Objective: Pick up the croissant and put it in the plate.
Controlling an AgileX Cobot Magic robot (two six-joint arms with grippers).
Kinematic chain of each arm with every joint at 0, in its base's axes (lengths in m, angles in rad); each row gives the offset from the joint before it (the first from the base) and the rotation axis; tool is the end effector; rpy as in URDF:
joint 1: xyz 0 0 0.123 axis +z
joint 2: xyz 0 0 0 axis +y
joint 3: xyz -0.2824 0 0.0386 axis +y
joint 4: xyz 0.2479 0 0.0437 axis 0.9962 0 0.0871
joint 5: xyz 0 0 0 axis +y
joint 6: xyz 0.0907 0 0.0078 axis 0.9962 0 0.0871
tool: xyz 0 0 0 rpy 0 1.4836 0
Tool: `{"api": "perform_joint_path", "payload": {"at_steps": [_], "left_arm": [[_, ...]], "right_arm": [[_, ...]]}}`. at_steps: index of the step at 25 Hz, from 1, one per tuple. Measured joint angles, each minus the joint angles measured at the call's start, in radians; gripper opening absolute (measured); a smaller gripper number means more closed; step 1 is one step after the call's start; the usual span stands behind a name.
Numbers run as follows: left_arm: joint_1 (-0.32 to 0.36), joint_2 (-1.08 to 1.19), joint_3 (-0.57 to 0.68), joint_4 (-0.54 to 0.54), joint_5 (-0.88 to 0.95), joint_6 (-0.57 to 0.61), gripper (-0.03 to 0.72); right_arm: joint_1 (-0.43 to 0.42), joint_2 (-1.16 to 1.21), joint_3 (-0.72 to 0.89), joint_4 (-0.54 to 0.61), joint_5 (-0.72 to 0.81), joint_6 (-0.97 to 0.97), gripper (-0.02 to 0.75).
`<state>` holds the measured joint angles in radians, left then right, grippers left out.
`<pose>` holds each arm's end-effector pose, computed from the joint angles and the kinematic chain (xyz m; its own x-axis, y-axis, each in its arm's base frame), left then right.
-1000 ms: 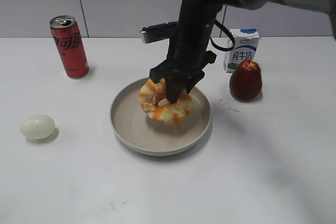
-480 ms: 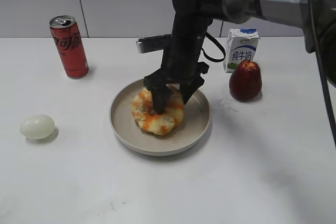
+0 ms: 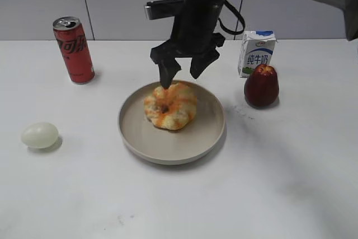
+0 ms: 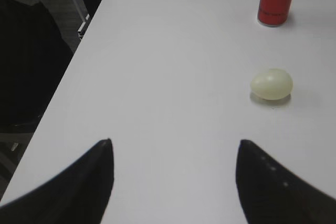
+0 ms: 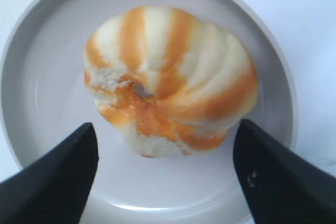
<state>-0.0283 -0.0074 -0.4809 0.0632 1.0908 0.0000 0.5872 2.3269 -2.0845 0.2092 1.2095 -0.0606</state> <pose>-0.0050 0.0052 0.2696 -0.4923 0.0431 -0.8694 -0.0061 0.9986 0.0530 0.3996 0.2872 0.1976 -0.8218 -0.5300 -0.2091 -0.5660 0.8015 0.1929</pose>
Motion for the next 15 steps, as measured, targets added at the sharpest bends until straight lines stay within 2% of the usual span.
{"api": "perform_joint_path", "payload": {"at_steps": [6,10,15], "left_arm": [[0.0,0.0,0.0,0.0,0.0,0.0,0.552],[0.0,0.0,0.0,0.0,0.0,0.0,0.552],[0.0,0.0,0.0,0.0,0.0,0.0,0.552]], "right_arm": [[-0.045,-0.105,0.0,-0.038,0.001,0.002,0.603],[-0.185,-0.207,0.025,-0.055,0.001,0.003,0.599],[-0.389,-0.37,0.189,-0.088,0.001,0.003,0.594]]}}
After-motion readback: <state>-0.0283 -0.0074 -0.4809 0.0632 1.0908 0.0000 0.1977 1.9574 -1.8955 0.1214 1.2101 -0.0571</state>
